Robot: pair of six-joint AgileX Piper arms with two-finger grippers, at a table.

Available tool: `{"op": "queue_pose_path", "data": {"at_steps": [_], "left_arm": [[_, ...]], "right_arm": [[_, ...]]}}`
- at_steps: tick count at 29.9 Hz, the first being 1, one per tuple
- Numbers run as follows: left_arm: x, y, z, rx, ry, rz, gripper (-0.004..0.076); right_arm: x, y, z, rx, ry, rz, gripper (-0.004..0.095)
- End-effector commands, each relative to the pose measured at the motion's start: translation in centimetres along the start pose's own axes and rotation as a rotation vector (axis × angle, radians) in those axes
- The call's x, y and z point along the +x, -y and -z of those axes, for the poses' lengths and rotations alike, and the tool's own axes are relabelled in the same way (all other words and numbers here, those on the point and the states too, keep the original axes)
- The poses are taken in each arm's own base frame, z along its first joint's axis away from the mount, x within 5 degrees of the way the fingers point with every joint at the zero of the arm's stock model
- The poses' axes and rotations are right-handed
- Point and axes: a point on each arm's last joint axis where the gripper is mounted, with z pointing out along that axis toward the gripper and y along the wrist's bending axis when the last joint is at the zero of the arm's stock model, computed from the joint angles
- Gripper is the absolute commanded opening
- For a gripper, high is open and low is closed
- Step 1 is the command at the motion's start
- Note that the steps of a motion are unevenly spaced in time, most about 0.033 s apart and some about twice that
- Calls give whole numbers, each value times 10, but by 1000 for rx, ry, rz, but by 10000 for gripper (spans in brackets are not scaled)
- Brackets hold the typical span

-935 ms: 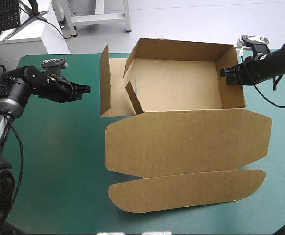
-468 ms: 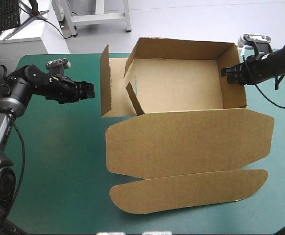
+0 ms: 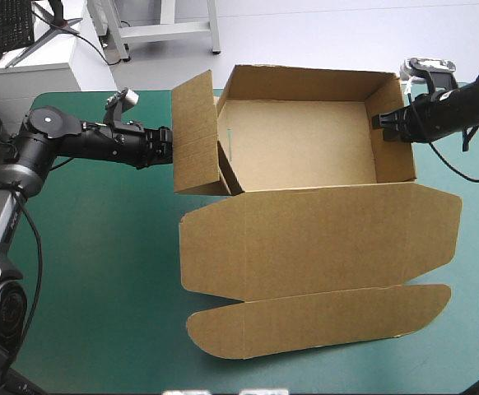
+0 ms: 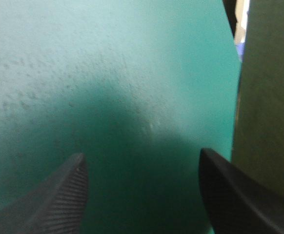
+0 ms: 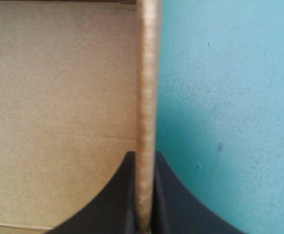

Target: Fold the box

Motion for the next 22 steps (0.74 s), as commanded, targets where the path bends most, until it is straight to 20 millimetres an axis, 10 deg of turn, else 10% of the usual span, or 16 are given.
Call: {"op": "queue_pose_path", "data": {"at_steps": [1, 22], "left_arm": [[0, 32, 16, 150, 31, -16, 469], [7, 66, 32, 315, 49, -111, 469]], "right_arm": [[-4, -12, 21, -38, 67, -4, -18], [-8, -21, -2, -101, 43, -32, -16]]}}
